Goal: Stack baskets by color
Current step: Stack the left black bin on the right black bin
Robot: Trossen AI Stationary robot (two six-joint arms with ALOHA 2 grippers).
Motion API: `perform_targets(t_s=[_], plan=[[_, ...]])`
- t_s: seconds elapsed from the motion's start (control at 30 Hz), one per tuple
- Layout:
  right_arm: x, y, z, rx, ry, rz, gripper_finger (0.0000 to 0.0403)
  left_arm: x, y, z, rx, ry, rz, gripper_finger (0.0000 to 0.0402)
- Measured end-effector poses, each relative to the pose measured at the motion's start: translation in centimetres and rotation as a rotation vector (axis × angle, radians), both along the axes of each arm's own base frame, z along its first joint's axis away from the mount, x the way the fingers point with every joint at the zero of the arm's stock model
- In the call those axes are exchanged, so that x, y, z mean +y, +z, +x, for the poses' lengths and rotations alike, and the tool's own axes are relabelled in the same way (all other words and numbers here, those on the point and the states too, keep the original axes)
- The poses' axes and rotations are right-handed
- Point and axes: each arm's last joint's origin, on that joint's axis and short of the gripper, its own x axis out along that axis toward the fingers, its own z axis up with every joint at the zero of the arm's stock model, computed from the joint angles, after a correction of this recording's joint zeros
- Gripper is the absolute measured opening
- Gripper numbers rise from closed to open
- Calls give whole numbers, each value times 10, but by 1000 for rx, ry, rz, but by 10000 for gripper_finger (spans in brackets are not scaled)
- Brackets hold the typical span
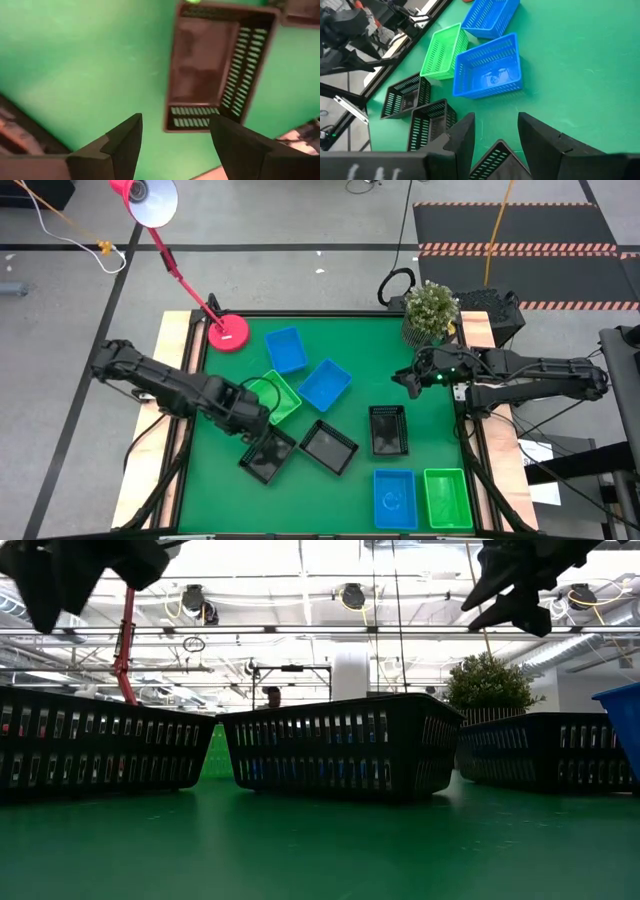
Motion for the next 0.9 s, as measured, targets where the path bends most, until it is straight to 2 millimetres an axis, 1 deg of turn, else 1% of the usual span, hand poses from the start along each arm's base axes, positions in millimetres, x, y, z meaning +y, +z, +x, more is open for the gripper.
perform_targets(t_s=[0.07,0.3,0.43,0.57,0.7,0.9], plan=[[0,0,0,-1,0,-1,141,-4,-1,-4,15,14,-1,232],[-1,0,0,3,-14,-21,141,-17,0,-4,-31,-13,-14,232],[-3,0,0,6,-21,-35,141,-19,-1,-4,-35,25,2,232],[-3,0,0,3,-34,-18,141,-21,-1,-5,-42,22,12,232],[-3,0,0,2,-34,-15,141,-28,-1,-1,-101,23,-17,232],[-3,0,0,2,-35,-16,141,-34,-1,-3,-93,70,-35,232]])
